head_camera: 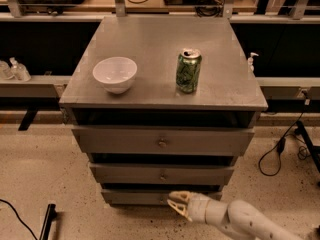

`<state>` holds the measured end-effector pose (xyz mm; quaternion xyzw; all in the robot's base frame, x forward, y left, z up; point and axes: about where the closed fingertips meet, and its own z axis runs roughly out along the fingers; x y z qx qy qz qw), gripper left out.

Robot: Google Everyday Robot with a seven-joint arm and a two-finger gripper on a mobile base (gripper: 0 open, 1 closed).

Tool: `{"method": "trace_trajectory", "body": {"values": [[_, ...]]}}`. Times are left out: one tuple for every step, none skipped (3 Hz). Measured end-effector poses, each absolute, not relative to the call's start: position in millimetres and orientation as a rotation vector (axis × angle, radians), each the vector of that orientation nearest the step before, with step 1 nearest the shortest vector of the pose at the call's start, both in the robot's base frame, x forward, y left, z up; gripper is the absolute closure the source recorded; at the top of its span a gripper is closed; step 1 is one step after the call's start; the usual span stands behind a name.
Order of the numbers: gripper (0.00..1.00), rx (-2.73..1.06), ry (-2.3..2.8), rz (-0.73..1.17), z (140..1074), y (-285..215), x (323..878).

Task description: Close middle drawer

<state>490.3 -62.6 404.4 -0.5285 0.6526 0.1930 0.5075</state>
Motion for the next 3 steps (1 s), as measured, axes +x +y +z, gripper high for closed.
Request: {"method": "trace_trajectory", "body": {"values": [[0.94, -1.256, 1.518, 0.526, 405, -74, 437], [0.92, -1.212, 1.436, 0.517, 429, -100, 410], [0.69, -1.202, 1.432, 0.516, 432, -106, 403]]}}
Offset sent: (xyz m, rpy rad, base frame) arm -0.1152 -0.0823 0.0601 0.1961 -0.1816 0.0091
